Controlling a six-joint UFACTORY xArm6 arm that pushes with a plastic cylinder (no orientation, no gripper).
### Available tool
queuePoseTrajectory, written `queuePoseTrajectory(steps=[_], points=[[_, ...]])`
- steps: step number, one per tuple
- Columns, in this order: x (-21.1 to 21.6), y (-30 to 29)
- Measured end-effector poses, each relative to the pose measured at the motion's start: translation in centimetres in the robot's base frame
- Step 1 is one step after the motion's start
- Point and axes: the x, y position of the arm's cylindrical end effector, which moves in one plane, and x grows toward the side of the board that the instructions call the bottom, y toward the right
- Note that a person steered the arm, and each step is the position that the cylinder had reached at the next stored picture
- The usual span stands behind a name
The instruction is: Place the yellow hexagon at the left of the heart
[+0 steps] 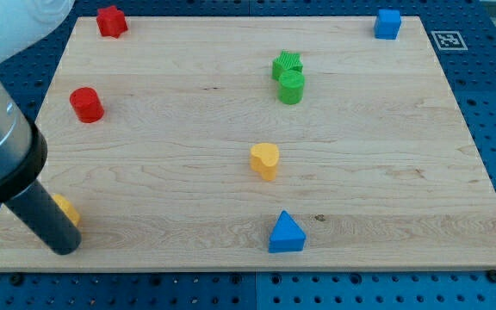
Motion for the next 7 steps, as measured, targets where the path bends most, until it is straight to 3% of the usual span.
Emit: queuePoseTrajectory(steps=[2,7], points=[[-0.7,-7.1],[-4.8,-4.7]])
